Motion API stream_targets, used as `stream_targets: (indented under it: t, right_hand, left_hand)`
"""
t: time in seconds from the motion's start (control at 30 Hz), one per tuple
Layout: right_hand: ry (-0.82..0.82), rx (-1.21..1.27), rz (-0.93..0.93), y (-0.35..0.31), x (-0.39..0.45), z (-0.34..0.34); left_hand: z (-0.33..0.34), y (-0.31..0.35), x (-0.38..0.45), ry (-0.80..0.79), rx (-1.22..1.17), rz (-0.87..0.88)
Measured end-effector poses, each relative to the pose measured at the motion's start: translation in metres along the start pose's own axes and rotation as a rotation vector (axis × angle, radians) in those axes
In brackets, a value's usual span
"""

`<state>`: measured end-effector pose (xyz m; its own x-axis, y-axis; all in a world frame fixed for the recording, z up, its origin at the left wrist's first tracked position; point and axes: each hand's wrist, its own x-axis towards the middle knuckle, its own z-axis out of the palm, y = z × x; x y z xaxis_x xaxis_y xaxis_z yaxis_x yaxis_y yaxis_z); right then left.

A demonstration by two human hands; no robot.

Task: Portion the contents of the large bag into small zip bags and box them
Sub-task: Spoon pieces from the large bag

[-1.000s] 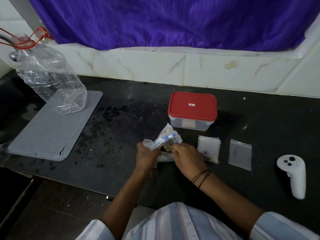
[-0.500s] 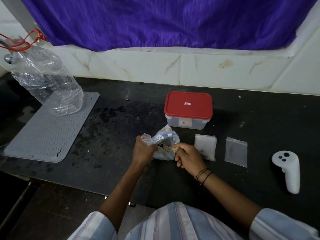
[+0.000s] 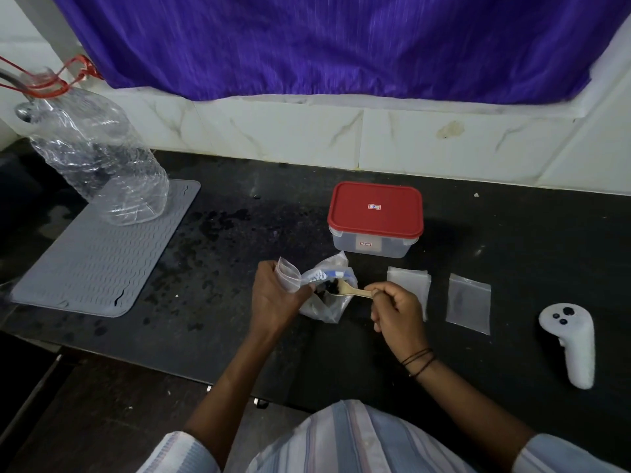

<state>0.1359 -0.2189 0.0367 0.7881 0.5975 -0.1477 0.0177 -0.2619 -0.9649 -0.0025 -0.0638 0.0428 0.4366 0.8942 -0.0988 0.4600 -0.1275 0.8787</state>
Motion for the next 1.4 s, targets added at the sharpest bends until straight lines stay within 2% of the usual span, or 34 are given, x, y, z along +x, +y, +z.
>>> stream_targets:
  t: [0.2, 0.53, 0.67, 0.77, 0.83, 0.93, 1.03, 1.13, 1.2, 1.27, 1.33, 1.4]
  right_hand:
    - [0.015, 0.094, 0.030, -0.006, -0.011, -0.013]
    - [0.038, 0.266, -0.058, -0.065, -0.030, -0.036]
    - [-0.002, 0.220, -0.095, -0.079, -0.032, -0.035]
    - [-0.027, 0.079, -0.114, -0.082, -0.030, -0.031]
    - [-0.039, -0.082, -0.212, -0.085, -0.030, -0.029]
    - [-0.160, -0.533, -0.512, -0.098, -0.032, -0.026]
    - [-0.287, -0.911, -0.774, -0.111, -0.035, -0.019]
    - [-0.222, -0.998, -1.071, -0.104, -0.032, -0.018]
    - [-0.168, -0.965, -1.138, -0.099, -0.029, -0.020]
    - [-0.098, -0.831, -1.030, -0.095, -0.030, -0.024]
    - [-0.021, -0.608, -0.814, -0.088, -0.025, -0.029]
    - [0.022, -0.498, -0.650, -0.076, -0.020, -0.032]
  left_hand:
    - [-0.003, 0.010, -0.006, 0.001, 0.053, 0.142]
    - [0.001, 0.017, -0.016, -0.040, 0.158, 0.237]
    - [0.006, 0.025, -0.023, -0.062, 0.201, 0.265]
    - [0.009, 0.035, -0.028, -0.060, 0.194, 0.329]
    - [0.011, 0.039, -0.032, -0.050, 0.212, 0.392]
    - [0.013, 0.037, -0.034, -0.032, 0.262, 0.527]
    - [0.014, 0.031, -0.032, -0.049, 0.267, 0.502]
    - [0.014, 0.025, -0.028, -0.046, 0.191, 0.438]
    - [0.012, 0.024, -0.024, -0.037, 0.154, 0.381]
    - [0.007, 0.021, -0.020, -0.024, 0.123, 0.312]
    - [0.001, 0.017, -0.014, 0.008, 0.071, 0.214]
    - [-0.003, 0.013, -0.011, 0.046, 0.006, 0.109]
